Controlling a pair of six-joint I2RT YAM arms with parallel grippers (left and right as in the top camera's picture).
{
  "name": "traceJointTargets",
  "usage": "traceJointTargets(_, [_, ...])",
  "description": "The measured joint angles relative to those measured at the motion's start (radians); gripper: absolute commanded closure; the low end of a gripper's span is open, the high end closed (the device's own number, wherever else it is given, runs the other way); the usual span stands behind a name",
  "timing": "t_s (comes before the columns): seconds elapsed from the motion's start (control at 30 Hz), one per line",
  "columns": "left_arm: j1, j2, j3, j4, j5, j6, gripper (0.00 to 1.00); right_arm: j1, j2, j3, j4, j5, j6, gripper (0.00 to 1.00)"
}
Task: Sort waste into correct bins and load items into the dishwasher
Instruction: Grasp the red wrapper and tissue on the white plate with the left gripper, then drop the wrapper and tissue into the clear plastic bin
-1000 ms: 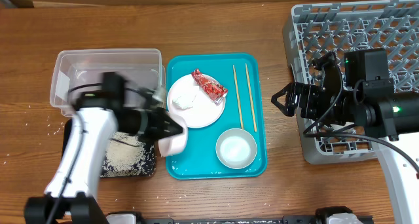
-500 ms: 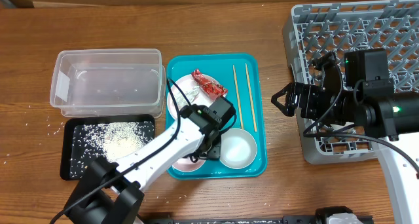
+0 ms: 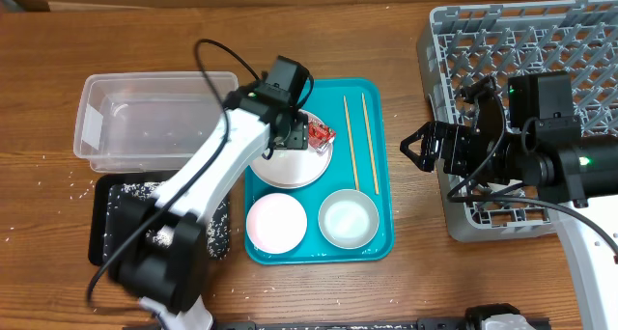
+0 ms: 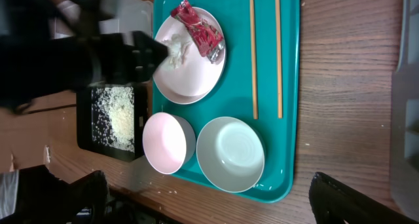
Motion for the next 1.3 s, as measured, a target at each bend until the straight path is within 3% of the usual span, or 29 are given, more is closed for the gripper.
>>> traceJointTargets(0.13, [0.001,0.139,-0.004,0.032,-0.019,0.022,0.46,0.000,0.000,0.000,0.000,0.000,0.000,0.00])
traceJointTargets(0.2, [0.001,0.190,-0.005,0.040,-0.053,0.016,0.72,0.000,0.000,0.000,0.000,0.000,0.000,0.00])
traceJointTargets(0.23, [0.001,0.197,-0.005,0.044,-0.063,0.015,0.79,0.000,0.000,0.000,0.000,0.000,0.000,0.00])
traceJointTargets(0.27, [0.001,0.200,-0.005,0.045,-0.075,0.015,0.96,0.000,0.000,0.000,-0.001,0.000,0.000,0.00])
traceJointTargets(0.37, [0.001,0.200,0.006,-0.013,-0.085,0.012,0.96,0.000,0.000,0.000,-0.003,0.000,0.000,0.00])
traceJointTargets(0.5, [0.004,0.173,0.108,-0.217,-0.089,0.000,0.96,0.000,0.000,0.000,-0.003,0.000,-0.001,0.00])
traceJointTargets(0.7, [0.131,-0.055,0.264,-0.286,-0.167,-0.014,0.96,0.000,0.000,0.000,-0.014,0.000,0.000,0.00])
traceJointTargets(0.73, [0.159,-0.068,0.266,-0.286,-0.176,-0.014,0.93,0.000,0.000,0.000,-0.014,0.000,0.000,0.00])
traceJointTargets(0.77, [0.195,-0.071,0.267,-0.286,-0.187,-0.015,0.65,0.000,0.000,0.000,-0.014,0.000,0.000,0.00])
traceJointTargets(0.8, [0.233,-0.061,0.266,-0.286,-0.196,-0.017,0.28,0.000,0.000,0.000,-0.014,0.000,0.000,0.00])
traceJointTargets(0.83, [0.267,-0.040,0.266,-0.286,-0.201,-0.018,0.20,0.000,0.000,0.000,-0.014,0.000,0.000,0.00])
traceJointTargets(1.03, [0.312,0.057,0.262,-0.286,-0.080,-0.021,0.25,0.000,0.000,0.000,-0.015,0.000,0.000,0.00])
traceJointTargets(1.3, [0.103,0.086,0.278,-0.134,0.061,-0.082,0.25,0.000,0.000,0.000,-0.024,0.000,0.000,0.00])
